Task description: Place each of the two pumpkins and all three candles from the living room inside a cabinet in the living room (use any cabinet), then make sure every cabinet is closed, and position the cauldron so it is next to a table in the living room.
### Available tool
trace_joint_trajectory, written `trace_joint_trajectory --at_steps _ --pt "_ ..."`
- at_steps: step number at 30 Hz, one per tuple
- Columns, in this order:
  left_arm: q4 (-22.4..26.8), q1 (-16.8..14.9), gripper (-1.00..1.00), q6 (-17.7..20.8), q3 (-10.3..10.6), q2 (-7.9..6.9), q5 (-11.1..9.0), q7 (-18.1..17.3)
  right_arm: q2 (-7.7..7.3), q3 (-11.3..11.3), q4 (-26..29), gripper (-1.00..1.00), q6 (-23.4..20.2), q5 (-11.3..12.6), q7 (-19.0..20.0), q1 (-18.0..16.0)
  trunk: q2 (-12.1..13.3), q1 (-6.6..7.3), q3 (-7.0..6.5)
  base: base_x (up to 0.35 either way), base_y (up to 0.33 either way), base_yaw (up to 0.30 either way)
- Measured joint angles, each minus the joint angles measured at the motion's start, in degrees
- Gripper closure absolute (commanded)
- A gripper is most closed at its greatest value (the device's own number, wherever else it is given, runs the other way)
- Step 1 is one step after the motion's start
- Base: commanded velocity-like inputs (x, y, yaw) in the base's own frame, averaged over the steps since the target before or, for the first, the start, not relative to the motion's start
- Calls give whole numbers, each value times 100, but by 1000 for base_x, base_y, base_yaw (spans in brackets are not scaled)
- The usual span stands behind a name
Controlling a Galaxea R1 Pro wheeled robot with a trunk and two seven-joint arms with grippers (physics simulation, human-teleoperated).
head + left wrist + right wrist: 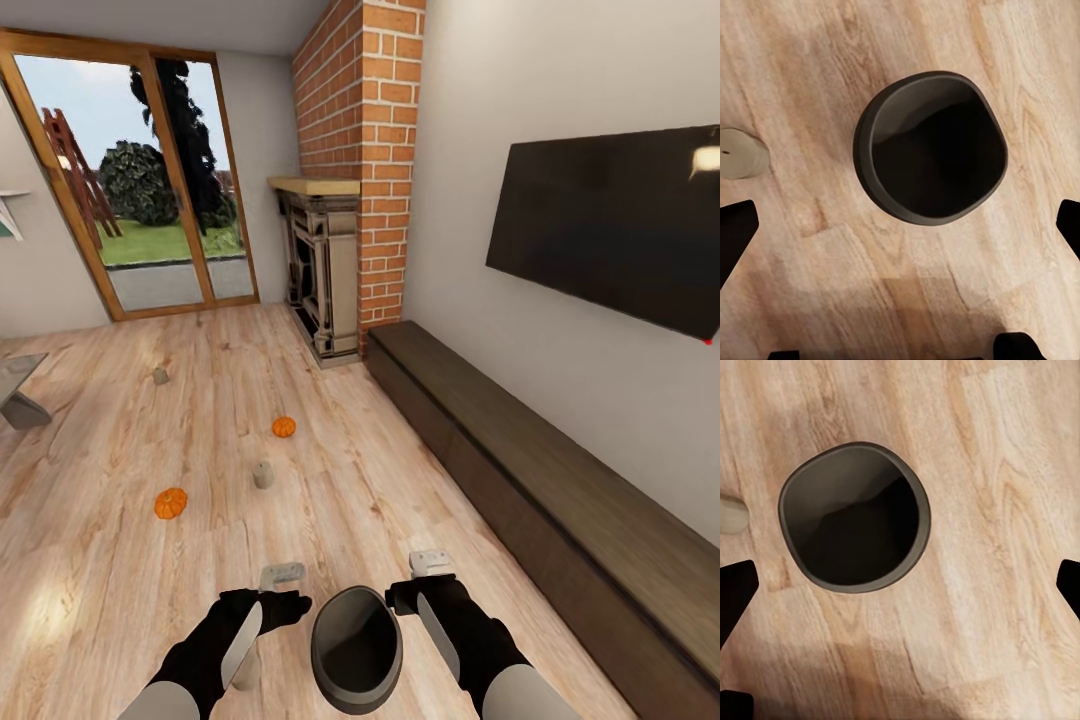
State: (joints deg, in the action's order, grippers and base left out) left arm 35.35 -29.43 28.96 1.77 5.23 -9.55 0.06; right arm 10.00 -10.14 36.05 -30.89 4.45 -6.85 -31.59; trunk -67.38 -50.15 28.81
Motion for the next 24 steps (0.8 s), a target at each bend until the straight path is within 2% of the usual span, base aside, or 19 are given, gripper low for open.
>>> trace_joint_trajectory --at_steps 11,24 --pt "-1 0 -100 -4 21 7 8 0 0 -7 57 -100 31 151 53 2 -441 -242 198 0 0 0" --pt "-1 0 -100 -3 23 8 9 0 0 -84 70 -100 51 186 63 5 -963 -527 431 0 0 0"
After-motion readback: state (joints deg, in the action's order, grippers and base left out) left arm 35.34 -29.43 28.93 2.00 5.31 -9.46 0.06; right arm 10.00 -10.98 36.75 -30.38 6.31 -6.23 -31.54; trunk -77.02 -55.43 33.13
